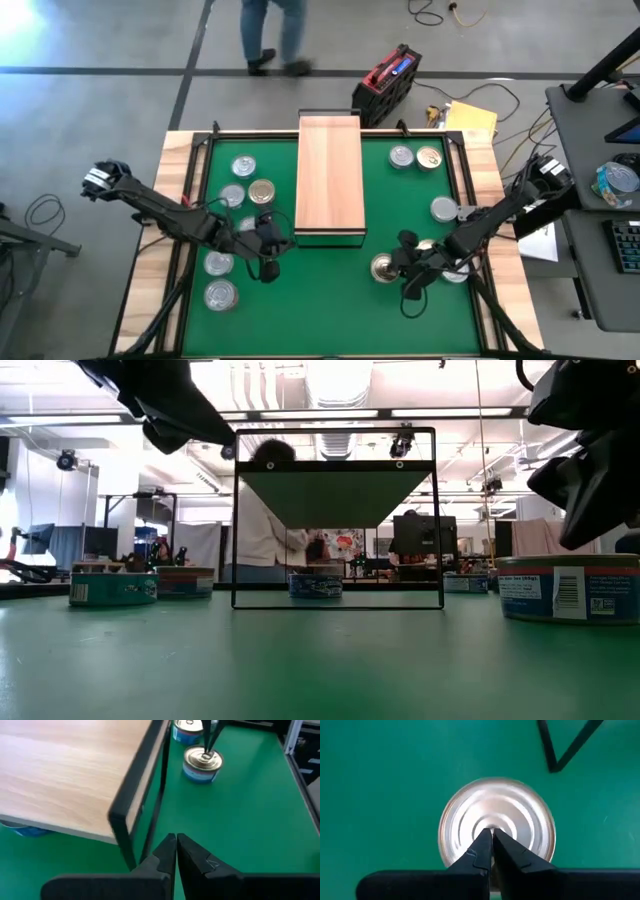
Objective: Stack canned seafood by type on shelf
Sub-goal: Put the bottom center dark blue tuna can on the shelf
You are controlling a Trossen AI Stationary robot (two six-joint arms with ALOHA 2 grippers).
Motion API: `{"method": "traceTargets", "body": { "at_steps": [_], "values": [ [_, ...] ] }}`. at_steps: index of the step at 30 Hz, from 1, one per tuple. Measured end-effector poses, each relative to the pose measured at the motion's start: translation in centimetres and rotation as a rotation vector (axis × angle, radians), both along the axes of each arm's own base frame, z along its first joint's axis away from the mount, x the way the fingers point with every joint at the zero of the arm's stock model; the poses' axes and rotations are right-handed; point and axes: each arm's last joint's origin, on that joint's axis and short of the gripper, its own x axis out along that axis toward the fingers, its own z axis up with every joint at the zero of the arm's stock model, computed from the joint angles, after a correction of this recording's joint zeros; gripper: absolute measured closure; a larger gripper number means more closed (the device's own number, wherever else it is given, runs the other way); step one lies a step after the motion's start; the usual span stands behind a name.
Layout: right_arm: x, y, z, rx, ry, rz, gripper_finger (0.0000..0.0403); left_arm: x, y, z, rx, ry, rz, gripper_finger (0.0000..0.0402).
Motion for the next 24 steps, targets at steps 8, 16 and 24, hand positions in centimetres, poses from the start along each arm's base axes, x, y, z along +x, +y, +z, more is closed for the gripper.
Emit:
{"method": "traceTargets", "body": {
  "at_steps": [8, 16, 24],
  "values": [
    [0.4, 0.4, -0.5, -0.05, -0.062, 0.007, 0.0394, 1.4, -1.5, 0.6, 0.085, -0.015, -0.008, 0.0401],
    [0.4, 0.4, -1.2, -0.044, -0.036, -0.009, 0.0394, 2.1, -2.0, -0.2, 0.12, 0.005, -0.003, 0.0401],
    [1.6, 1.0, -2.7, -0.094, -0.099, -0.037, 0.0394, 2.3, -2.1, -0.3, 0.142, -0.011, 0.008, 0.0401]
  ]
}}
